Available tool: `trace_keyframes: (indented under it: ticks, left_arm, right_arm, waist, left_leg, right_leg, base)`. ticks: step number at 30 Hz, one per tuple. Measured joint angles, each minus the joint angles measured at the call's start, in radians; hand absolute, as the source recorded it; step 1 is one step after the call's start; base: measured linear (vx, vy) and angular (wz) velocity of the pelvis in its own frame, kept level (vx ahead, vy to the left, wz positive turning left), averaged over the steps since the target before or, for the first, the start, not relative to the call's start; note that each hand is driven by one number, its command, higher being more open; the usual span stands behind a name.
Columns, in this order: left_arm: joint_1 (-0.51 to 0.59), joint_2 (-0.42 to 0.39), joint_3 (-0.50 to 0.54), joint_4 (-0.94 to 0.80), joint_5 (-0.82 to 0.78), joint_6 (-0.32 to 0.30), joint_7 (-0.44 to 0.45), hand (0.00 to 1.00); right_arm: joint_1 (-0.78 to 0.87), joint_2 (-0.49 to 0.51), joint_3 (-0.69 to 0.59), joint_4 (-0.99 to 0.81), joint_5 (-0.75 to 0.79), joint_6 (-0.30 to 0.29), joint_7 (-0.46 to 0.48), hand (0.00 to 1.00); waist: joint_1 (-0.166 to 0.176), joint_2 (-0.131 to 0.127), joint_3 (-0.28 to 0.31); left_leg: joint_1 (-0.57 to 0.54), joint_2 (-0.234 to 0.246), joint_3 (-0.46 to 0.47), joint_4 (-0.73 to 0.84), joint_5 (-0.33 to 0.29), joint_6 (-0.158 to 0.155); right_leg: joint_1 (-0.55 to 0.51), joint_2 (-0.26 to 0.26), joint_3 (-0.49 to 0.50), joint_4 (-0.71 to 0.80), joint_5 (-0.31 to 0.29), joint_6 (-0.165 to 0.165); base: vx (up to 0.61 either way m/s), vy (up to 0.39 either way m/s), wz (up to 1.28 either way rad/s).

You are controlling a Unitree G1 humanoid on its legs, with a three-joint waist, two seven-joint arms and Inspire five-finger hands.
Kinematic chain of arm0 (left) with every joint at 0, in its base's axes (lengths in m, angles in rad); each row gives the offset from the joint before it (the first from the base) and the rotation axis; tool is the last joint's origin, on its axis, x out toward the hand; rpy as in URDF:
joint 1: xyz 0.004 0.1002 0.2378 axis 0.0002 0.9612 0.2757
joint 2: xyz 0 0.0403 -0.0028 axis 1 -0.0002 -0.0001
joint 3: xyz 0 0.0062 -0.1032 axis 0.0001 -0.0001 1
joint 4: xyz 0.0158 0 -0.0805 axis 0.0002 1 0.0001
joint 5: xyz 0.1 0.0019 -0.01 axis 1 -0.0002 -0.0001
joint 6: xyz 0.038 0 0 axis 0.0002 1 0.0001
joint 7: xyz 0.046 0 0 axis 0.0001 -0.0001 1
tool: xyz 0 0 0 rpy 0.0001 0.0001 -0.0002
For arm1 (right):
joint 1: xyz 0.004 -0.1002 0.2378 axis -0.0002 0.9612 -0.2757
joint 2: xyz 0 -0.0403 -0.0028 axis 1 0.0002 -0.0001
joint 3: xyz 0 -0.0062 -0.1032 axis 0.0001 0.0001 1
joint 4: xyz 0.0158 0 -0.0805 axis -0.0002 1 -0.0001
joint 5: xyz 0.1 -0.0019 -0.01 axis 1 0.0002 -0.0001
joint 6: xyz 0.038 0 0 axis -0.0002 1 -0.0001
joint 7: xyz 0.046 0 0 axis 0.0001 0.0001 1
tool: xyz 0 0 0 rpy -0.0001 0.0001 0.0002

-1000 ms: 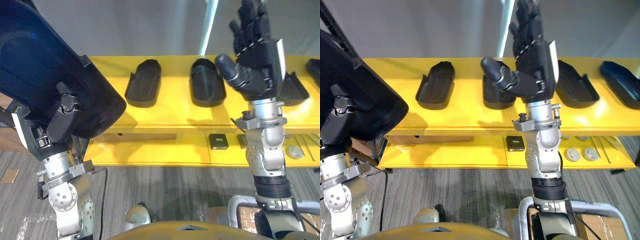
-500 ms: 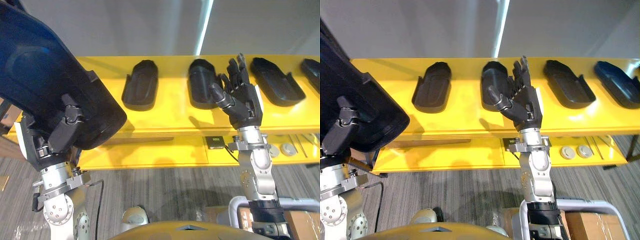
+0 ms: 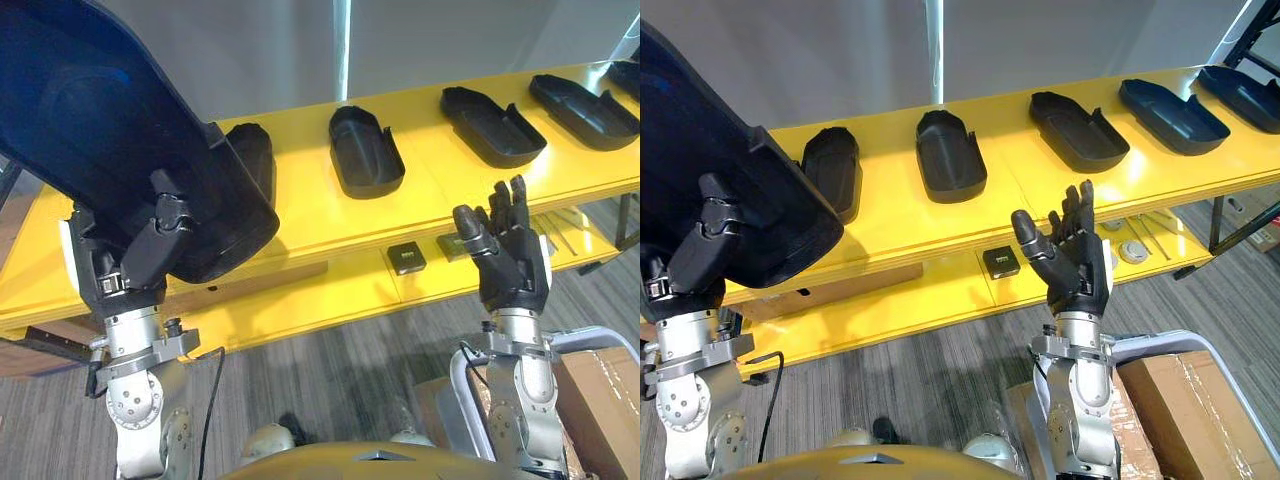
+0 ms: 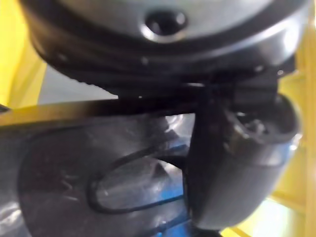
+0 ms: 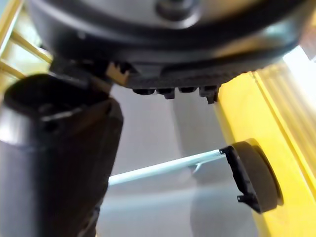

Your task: Walk over and take three plastic housings, then place them on the shelf

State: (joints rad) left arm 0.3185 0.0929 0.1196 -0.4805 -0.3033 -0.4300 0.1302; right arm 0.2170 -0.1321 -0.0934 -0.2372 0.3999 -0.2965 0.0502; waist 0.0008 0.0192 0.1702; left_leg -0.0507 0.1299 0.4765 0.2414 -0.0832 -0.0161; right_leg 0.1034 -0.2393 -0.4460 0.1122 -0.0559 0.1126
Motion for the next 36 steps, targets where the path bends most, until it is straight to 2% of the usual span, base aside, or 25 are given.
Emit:
trace_keyframes:
  ticks: [1,3,4,5,6,7,8,9,10,11,12,13,14,15,17,19,20,21,24,25,27,30,32,34,36]
  left_arm:
    - [0.003,-0.001,-0.008,0.007,0.001,0.008,0.012,0.0]
    - [0.004,-0.001,-0.008,0.024,0.001,0.023,0.023,0.0]
    - [0.002,-0.005,-0.008,0.048,0.001,0.024,0.034,0.0]
    - [-0.006,-0.007,-0.008,0.073,0.001,0.023,0.048,0.0]
    - [-0.012,-0.008,-0.01,0.089,0.001,0.024,0.052,0.0]
    - [-0.016,-0.005,-0.021,0.115,0.002,0.023,0.06,0.0]
    - [-0.011,-0.008,-0.033,0.133,0.003,0.023,0.064,0.0]
    - [-0.009,-0.015,-0.05,0.15,0.01,0.023,0.065,0.0]
    - [-0.009,-0.018,-0.057,0.157,0.021,0.024,0.062,0.0]
    - [-0.007,-0.019,-0.068,0.16,0.04,0.032,0.051,0.0]
    - [-0.016,0.0,-0.069,0.162,0.044,0.039,0.033,0.0]
    - [-0.015,0.007,-0.071,0.161,0.043,0.039,0.027,0.0]
    - [-0.015,0.01,-0.068,0.161,0.04,0.04,0.011,0.0]
    - [-0.013,0.013,-0.063,0.161,0.04,0.045,0.012,0.0]
    - [-0.01,0.038,-0.049,0.161,0.039,0.046,0.009,0.0]
    - [-0.008,0.062,-0.028,0.161,0.029,0.046,0.003,0.0]
    - [-0.011,0.067,-0.018,0.16,0.016,0.046,-0.003,0.0]
    - [-0.013,0.064,-0.017,0.159,-0.002,0.046,-0.008,0.0]
    - [-0.009,0.056,-0.035,0.158,0.001,0.067,-0.01,0.0]
    - [0.0,0.042,-0.06,0.156,0.003,0.07,-0.016,0.0]
    - [0.005,0.016,-0.087,0.154,0.043,0.072,-0.025,0.0]
    - [0.01,0.02,-0.094,0.118,0.108,0.084,-0.03,0.0]
    - [0.012,0.026,-0.085,0.084,0.108,0.084,-0.03,0.0]
    - [0.015,0.025,-0.062,0.071,0.108,0.081,-0.029,0.0]
    - [0.015,0.025,-0.037,0.072,0.108,0.081,0.003,0.0]
  right_arm:
    - [-0.034,-0.024,0.015,0.019,-0.001,0.001,0.006,1.0]
    - [-0.076,-0.053,0.033,0.041,-0.001,0.0,0.021,1.0]
    - [-0.097,-0.071,0.035,0.041,0.003,-0.003,0.037,1.0]
    - [-0.122,-0.071,0.027,0.042,0.016,-0.005,0.048,1.0]
    - [-0.13,-0.067,0.019,0.043,0.021,-0.007,0.049,1.0]
    - [-0.137,-0.062,0.004,0.045,0.027,-0.015,0.044,1.0]
    - [-0.136,-0.066,0.0,0.05,0.044,-0.025,0.036,1.0]
    - [-0.136,-0.066,-0.007,0.057,0.063,-0.044,0.025,1.0]
    - [-0.136,-0.065,-0.016,0.061,0.076,-0.055,0.022,1.0]
    - [-0.135,-0.067,-0.029,0.071,0.083,-0.083,0.0,1.0]
    - [-0.133,-0.035,-0.033,0.092,0.081,-0.104,-0.025,1.0]
    - [-0.125,-0.016,-0.033,0.094,0.08,-0.106,-0.034,1.0]
    - [-0.109,0.005,-0.012,0.099,0.076,-0.106,-0.052,1.0]
    - [-0.106,0.017,0.013,0.118,0.058,-0.104,-0.063,1.0]
    - [-0.1,0.023,0.048,0.13,0.038,-0.099,-0.062,1.0]
    - [-0.091,0.026,0.062,0.117,0.029,-0.099,-0.04,1.0]
    - [-0.079,0.027,0.063,0.092,0.028,-0.099,-0.029,1.0]
    - [-0.069,0.027,0.063,0.061,0.026,-0.097,-0.028,1.0]
    - [-0.064,0.03,0.063,0.049,0.007,-0.087,-0.035,1.0]
    - [-0.06,0.03,0.063,0.049,0.006,-0.083,-0.038,1.0]
    - [-0.049,0.026,0.062,0.049,-0.003,-0.083,-0.046,1.0]
    - [-0.042,0.01,0.062,0.049,-0.001,-0.083,-0.058,1.0]
    - [-0.042,-0.005,0.056,0.049,0.0,-0.085,-0.055,1.0]
    - [-0.041,-0.03,0.053,0.051,0.0,-0.085,-0.046,1.0]
    - [-0.04,-0.052,0.042,0.058,0.0,-0.086,-0.026,1.0]
  waist:
    - [0.003,0.005,0.011]
    - [0.013,0.004,0.012]
    - [0.009,0.003,0.013]
    - [-0.004,-0.028,0.034]
    - [-0.008,-0.046,0.049]
    - [-0.006,-0.036,0.06]
    - [-0.006,-0.033,0.061]
    - [-0.005,-0.035,0.062]
    - [-0.006,-0.026,0.057]
    - [-0.013,0.0,0.042]
    - [-0.013,-0.021,0.041]
    - [-0.015,-0.031,0.041]
    - [-0.013,-0.039,0.038]
    - [0.001,-0.036,0.038]
    - [0.013,-0.031,0.039]
    - [0.013,-0.027,0.04]
    - [0.011,-0.023,0.035]
    - [0.012,-0.022,0.032]
    - [-0.003,-0.02,0.026]
    - [-0.005,-0.012,0.022]
    - [-0.006,-0.006,0.018]
    - [-0.006,0.002,0.016]
    - [-0.001,0.007,0.012]
    - [0.005,0.018,0.007]
    - [0.016,0.026,0.005]
  left_leg:
    - [-0.038,0.038,-0.035,0.078,-0.018,0.002]
    - [-0.057,0.053,-0.05,0.104,-0.02,0.001]
    - [-0.072,0.046,-0.067,0.099,-0.009,0.0]
    - [-0.099,0.011,-0.098,0.115,0.032,-0.015]
    - [-0.119,0.019,-0.109,0.156,0.016,0.013]
    - [-0.136,0.084,-0.125,0.245,-0.011,0.003]
    - [-0.133,0.12,-0.132,0.269,-0.02,-0.02]
    - [-0.111,0.141,-0.152,0.265,-0.03,-0.037]
    - [-0.092,0.14,-0.153,0.24,-0.031,-0.045]
    - [-0.052,0.123,-0.158,0.162,-0.05,-0.113]
    - [-0.03,0.055,-0.144,0.124,-0.051,-0.12]
    - [-0.027,0.025,-0.143,0.106,-0.051,-0.105]
    - [-0.028,-0.01,-0.134,0.091,-0.049,-0.085]
    - [-0.026,-0.017,-0.117,0.088,-0.052,-0.069]
    - [-0.009,-0.016,-0.09,0.074,-0.057,-0.05]
    - [0.023,0.004,-0.083,0.032,-0.047,-0.037]
    - [0.028,0.014,-0.082,0.016,-0.039,-0.037]
    - [0.028,0.016,-0.072,0.007,-0.034,-0.04]
    - [0.026,0.025,-0.07,-0.018,-0.015,-0.056]
    - [0.026,0.038,-0.069,-0.034,-0.003,-0.065]
    - [0.034,0.045,-0.07,-0.071,0.021,-0.075]
    - [0.066,0.048,-0.067,-0.144,0.059,-0.089]
    - [0.085,0.044,-0.061,-0.18,0.073,-0.084]
    - [0.072,0.055,-0.063,-0.133,0.061,-0.08]
    - [0.027,0.084,-0.075,-0.006,0.036,-0.067]
  right_leg:
    - [-0.002,0.013,0.006,-0.002,0.004,0.006]
    - [-0.019,0.014,0.015,0.006,0.005,0.007]
    - [-0.037,0.005,0.011,0.03,-0.005,-0.001]
    - [-0.061,-0.051,0.004,0.081,-0.031,0.0]
    - [-0.069,-0.074,-0.001,0.108,-0.033,0.003]
    - [-0.074,-0.093,-0.004,0.149,-0.049,0.009]
    - [-0.083,-0.111,0.0,0.188,-0.068,0.024]
    - [-0.097,-0.152,0.014,0.24,-0.094,0.048]
    - [-0.102,-0.171,0.02,0.257,-0.098,0.06]
    - [-0.109,-0.199,0.024,0.271,-0.093,0.09]
    - [-0.11,-0.255,0.042,0.26,-0.074,0.097]
    - [-0.102,-0.271,0.041,0.238,-0.053,0.085]
    - [-0.091,-0.289,0.037,0.189,0.016,0.072]
    - [-0.106,-0.294,0.035,0.178,0.087,0.054]
    - [-0.122,-0.284,0.012,0.178,0.151,0.016]
    - [-0.118,-0.217,0.01,0.182,0.107,0.029]
    - [-0.118,-0.151,0.008,0.167,0.062,0.037]
    - [-0.108,-0.105,-0.008,0.117,0.048,0.024]
    - [-0.063,-0.058,-0.009,0.003,0.071,0.038]
    - [-0.062,-0.037,-0.008,-0.017,0.086,0.026]
    - [-0.062,-0.022,-0.011,-0.027,0.088,0.026]
    - [-0.054,-0.005,-0.012,-0.031,0.083,0.017]
    - [-0.053,-0.001,-0.013,-0.03,0.071,0.004]
    - [-0.051,-0.001,-0.011,-0.027,0.058,0.0]
    - [-0.041,0.0,-0.002,-0.025,0.054,0.004]
  base:
    - [-0.08,0.01,-0.05]
    - [-0.09,0.049,-0.1]
    - [-0.12,0.077,0.16]
    - [-0.11,0.063,0.35]
    - [-0.1,0.076,0.3]
    - [-0.1,0.089,0.17]
    - [-0.11,0.165,0.08]
    - [-0.07,0.22,0.05]
    - [-0.02,0.354,0.12]
    - [0.02,0.441,0.18]
    - [0.02,0.437,0.24]
    - [0.03,0.399,0.2]
    - [0.06,0.395,0.02]
    - [0.06,0.379,-0.09]
    - [0.03,0.236,-0.25]
    - [0.04,0.078,-0.25]
    - [0.04,-0.035,-0.22]
    - [0.03,-0.015,-0.26]
    - [0.01,-0.051,-0.08]
    - [-0.02,-0.088,-0.02]
    - [-0.01,-0.089,-0.01]
    - [-0.02,-0.06,0.02]
    - [-0.02,-0.037,-0.01]
    - [0.0,0.0,0.0]
    - [-0.02,-0.009,-0.08]
